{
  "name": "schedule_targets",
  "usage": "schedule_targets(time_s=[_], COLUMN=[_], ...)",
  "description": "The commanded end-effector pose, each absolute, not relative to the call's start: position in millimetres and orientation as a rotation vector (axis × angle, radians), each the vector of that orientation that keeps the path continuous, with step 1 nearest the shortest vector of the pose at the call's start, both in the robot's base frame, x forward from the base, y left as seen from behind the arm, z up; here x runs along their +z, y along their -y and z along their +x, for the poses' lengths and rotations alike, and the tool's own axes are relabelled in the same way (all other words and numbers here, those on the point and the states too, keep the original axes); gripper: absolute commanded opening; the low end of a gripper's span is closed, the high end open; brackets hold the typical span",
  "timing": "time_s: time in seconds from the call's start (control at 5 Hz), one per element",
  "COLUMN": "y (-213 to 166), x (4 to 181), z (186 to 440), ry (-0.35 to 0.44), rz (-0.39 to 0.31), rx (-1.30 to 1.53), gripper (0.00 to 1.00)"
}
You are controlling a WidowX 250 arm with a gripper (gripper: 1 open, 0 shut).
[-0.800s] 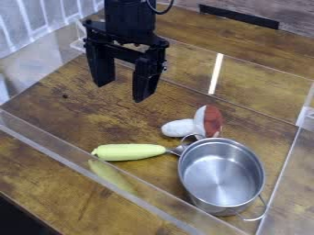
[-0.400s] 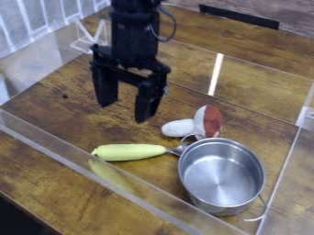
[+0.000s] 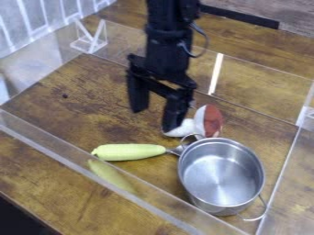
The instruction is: Put the mushroom in the silver pot
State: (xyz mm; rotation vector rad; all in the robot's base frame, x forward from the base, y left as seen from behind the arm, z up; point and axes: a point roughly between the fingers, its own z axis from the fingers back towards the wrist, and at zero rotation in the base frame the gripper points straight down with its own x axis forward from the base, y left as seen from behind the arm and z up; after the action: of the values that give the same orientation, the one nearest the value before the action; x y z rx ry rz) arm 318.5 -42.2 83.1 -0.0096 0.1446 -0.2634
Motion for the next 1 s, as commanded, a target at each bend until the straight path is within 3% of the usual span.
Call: schedule_targets(time_s=[0.0,0.8], y=[60.8,63.9], x=[97.6,75.2], z=[340.9,369.0], ry=[-0.059,-0.057], rz=[-0.002,-0.006], rx=[-0.337,-0.354], gripper=[1.00,1.00])
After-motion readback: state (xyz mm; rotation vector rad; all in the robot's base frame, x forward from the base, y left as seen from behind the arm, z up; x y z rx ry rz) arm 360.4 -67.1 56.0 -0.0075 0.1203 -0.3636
